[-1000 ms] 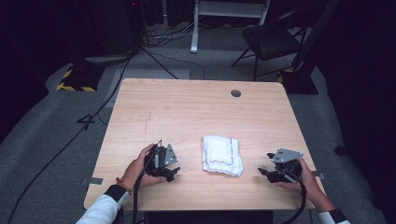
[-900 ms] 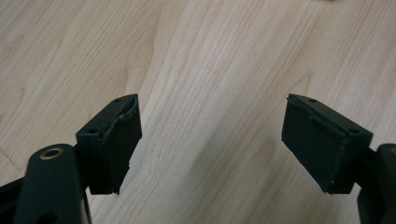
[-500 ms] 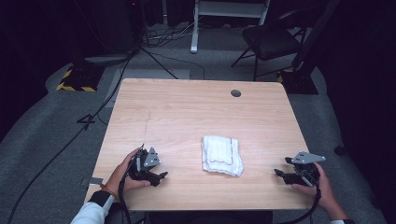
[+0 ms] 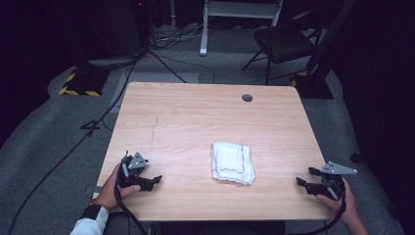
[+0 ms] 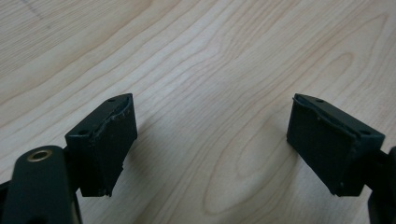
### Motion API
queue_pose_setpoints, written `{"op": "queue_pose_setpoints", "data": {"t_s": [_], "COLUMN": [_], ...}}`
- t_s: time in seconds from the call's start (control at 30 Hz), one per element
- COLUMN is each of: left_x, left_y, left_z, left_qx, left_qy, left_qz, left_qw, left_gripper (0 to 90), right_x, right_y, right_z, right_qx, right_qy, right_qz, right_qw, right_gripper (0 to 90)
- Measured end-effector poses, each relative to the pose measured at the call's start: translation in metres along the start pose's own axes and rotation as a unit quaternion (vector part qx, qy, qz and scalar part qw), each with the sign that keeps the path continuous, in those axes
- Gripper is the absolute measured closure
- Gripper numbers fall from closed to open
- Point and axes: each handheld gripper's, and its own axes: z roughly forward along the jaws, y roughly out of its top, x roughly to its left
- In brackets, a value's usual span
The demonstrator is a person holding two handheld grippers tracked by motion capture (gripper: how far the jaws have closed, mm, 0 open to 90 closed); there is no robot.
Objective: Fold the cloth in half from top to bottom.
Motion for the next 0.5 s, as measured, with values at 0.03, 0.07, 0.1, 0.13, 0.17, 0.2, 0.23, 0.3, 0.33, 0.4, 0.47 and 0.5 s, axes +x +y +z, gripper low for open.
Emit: {"op": "queue_pose_setpoints", "data": {"t_s": [0.03, 0.07, 0.1, 0.13, 0.17, 0.2, 0.23, 0.3, 0.33, 0.4, 0.47, 0.5], "left_x": [-0.0007, 0.0000, -0.0007, -0.0009, -0.0012, -0.0013, -0.0013, -0.0011, -0.0011, -0.0012, -0.0012, -0.0013], "left_y": [-0.0010, -0.0020, -0.0034, -0.0040, -0.0041, -0.0041, -0.0043, -0.0046, -0.0046, -0.0046, -0.0046, -0.0047], "left_z": [-0.0004, -0.0018, -0.0026, -0.0035, -0.0035, -0.0035, -0.0038, -0.0041, -0.0040, -0.0040, -0.0040, -0.0040], "left_qx": [-0.003, 0.000, -0.003, -0.001, -0.001, -0.001, -0.001, -0.001, -0.001, -0.001, -0.001, -0.001], "left_qy": [0.005, 0.008, 0.012, 0.017, 0.019, 0.019, 0.019, 0.020, 0.020, 0.020, 0.020, 0.020], "left_qz": [-0.007, -0.007, -0.016, -0.017, -0.019, -0.019, -0.021, -0.022, -0.021, -0.022, -0.022, -0.022], "left_qw": [1.0000, 0.9999, 0.9998, 0.9997, 0.9997, 0.9996, 0.9996, 0.9996, 0.9996, 0.9996, 0.9996, 0.9996], "left_gripper": [16.3, 16.3, 16.3, 16.3, 16.2, 16.1, 16.1, 16.1, 16.1, 16.1, 16.1, 16.1], "right_x": [0.0000, 0.0000, 0.0000, 0.0000, 0.0000, 0.0000, 0.0000, 0.0000, 0.0000, 0.0000, -0.0001, -0.0002], "right_y": [0.0000, 0.0000, -0.0001, 0.0000, -0.0001, -0.0001, -0.0001, -0.0001, -0.0001, -0.0001, 0.0000, 0.0000], "right_z": [0.0000, 0.0000, 0.0000, 0.0000, 0.0000, 0.0000, 0.0000, 0.0000, 0.0000, 0.0000, 0.0001, 0.0001], "right_qx": [0.000, 0.000, 0.000, 0.000, 0.000, 0.000, 0.000, 0.000, 0.000, 0.000, 0.000, 0.000], "right_qy": [0.000, 0.000, 0.000, 0.000, 0.000, 0.000, 0.000, 0.000, 0.000, 0.000, -0.001, -0.002], "right_qz": [0.000, 0.000, 0.000, 0.000, 0.000, 0.000, 0.000, 0.000, 0.000, 0.000, 0.002, 0.001], "right_qw": [1.0000, 1.0000, 1.0000, 1.0000, 1.0000, 1.0000, 1.0000, 1.0000, 1.0000, 1.0000, 1.0000, 1.0000], "right_gripper": [26.5, 26.5, 26.5, 26.5, 26.5, 26.5, 26.5, 26.5, 26.5, 26.4, 26.4, 26.4]}}
